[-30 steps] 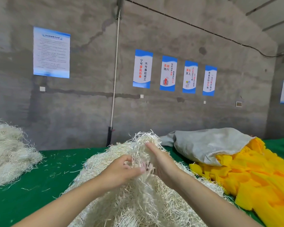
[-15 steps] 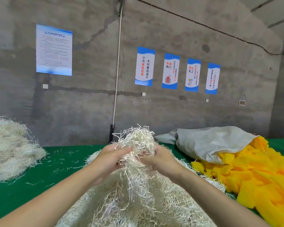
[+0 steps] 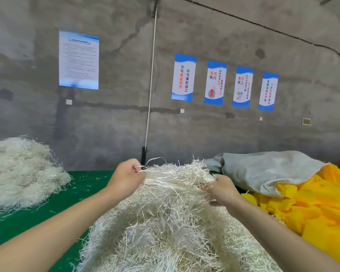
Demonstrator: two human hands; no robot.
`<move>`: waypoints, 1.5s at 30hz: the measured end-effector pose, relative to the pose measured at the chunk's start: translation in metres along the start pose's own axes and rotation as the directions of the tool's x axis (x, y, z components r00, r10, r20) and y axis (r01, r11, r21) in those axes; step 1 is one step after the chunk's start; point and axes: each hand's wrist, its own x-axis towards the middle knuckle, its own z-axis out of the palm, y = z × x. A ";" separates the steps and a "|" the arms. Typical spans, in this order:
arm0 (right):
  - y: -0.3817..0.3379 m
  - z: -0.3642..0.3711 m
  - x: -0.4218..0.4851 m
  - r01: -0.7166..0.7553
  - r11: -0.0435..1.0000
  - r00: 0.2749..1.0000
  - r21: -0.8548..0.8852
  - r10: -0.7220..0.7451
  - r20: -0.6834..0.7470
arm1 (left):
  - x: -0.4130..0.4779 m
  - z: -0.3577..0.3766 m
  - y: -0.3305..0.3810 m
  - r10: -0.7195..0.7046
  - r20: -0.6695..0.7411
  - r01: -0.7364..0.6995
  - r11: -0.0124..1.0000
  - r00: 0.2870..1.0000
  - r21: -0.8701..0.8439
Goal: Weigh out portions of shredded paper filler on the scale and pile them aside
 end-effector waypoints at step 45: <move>-0.065 0.019 -0.040 0.707 0.598 0.702 -0.378 -0.660 0.268 | 0.002 0.003 0.024 0.055 0.252 -0.069 0.996 0.966 0.047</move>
